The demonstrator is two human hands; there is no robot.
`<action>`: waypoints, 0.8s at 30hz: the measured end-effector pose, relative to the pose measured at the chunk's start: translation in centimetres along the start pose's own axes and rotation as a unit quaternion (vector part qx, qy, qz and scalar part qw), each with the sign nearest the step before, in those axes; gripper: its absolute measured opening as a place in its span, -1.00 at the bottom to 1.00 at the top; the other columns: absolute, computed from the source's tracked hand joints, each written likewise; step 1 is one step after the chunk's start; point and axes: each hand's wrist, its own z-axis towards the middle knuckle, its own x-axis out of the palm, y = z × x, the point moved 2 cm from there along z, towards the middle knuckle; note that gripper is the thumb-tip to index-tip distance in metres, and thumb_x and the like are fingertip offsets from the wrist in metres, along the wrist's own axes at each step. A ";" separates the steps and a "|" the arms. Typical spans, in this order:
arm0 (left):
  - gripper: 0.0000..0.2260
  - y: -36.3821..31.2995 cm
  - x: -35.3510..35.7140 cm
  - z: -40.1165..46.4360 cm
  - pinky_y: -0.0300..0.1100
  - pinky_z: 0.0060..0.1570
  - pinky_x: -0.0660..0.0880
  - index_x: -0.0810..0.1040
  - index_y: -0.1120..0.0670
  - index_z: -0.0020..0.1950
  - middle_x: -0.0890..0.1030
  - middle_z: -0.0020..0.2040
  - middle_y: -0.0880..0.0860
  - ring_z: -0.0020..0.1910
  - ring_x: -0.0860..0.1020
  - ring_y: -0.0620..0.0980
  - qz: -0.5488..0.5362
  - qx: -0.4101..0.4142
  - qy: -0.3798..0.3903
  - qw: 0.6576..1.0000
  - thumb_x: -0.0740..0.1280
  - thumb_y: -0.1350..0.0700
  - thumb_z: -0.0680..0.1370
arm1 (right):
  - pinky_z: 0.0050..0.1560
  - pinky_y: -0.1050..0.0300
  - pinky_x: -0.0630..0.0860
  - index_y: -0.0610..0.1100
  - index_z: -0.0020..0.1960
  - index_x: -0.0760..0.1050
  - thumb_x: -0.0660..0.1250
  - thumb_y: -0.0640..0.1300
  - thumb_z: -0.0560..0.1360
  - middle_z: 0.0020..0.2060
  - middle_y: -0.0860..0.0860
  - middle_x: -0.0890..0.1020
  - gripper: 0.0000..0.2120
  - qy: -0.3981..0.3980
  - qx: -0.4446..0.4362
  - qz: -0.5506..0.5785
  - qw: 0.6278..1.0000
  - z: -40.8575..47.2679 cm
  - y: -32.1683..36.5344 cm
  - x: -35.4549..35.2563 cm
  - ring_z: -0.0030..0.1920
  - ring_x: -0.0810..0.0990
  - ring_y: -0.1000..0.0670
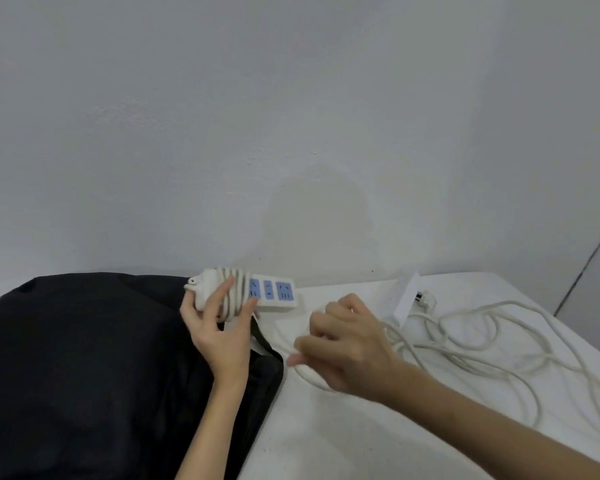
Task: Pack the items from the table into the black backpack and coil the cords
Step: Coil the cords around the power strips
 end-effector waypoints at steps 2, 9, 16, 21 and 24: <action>-0.58 -0.5 0.6 -0.6 -0.35 0.25 0.38 0.56 -0.02 0.11 0.32 0.22 0.04 0.26 0.40 -0.12 0.003 0.011 0.065 0.998 0.52 0.29 0.33 | -0.39 0.14 0.24 -0.16 -0.35 0.54 0.23 0.05 0.55 -0.44 -0.01 0.41 -0.60 -0.033 0.012 0.001 0.999 1.1 -1.2 -0.5 -0.41 0.29 0.00; -0.73 -4.1 1.9 -1.0 -0.48 0.12 0.37 0.51 -0.07 0.10 0.37 0.22 0.21 0.16 0.45 -0.31 -0.060 -0.004 0.239 0.969 0.40 0.01 0.42 | -0.51 0.12 0.33 -0.19 -0.31 0.60 0.34 0.00 0.49 -0.47 -0.03 0.48 -0.69 -0.153 0.107 -0.057 0.981 4.8 -6.2 -3.2 -0.48 0.41 -0.04; -0.43 -6.1 2.2 -1.3 -0.47 0.09 0.39 0.45 -0.09 0.12 0.37 0.19 0.07 0.14 0.45 -0.29 -0.079 -0.020 0.301 0.950 0.54 -0.08 0.16 | -0.54 0.16 0.32 -0.19 -0.28 0.61 0.32 0.03 0.50 -0.46 -0.03 0.50 -0.67 -0.187 0.119 -0.071 0.973 6.3 -7.3 -3.4 -0.49 0.42 -0.02; -0.58 -6.2 1.3 0.1 -0.12 0.14 0.51 0.51 -0.02 0.10 0.55 0.15 0.04 0.15 0.55 -0.03 -0.151 -0.082 0.247 0.954 0.47 -0.04 0.29 | -0.49 0.18 0.32 -0.13 -0.31 0.56 0.33 0.13 0.48 -0.48 0.03 0.49 -0.64 -0.163 0.218 -0.033 0.962 4.8 -9.1 -2.8 -0.48 0.37 0.07; -0.59 -6.5 0.8 0.8 -0.11 0.13 0.50 0.50 -0.06 0.09 0.57 0.12 -0.03 0.15 0.55 -0.02 -0.179 -0.113 0.202 0.956 0.47 -0.05 0.28 | -0.42 0.34 0.29 -0.07 -0.28 0.50 0.33 0.23 0.40 -0.54 0.06 0.41 -0.65 -0.129 0.345 0.055 0.928 2.2 -9.4 -1.1 -0.49 0.35 0.10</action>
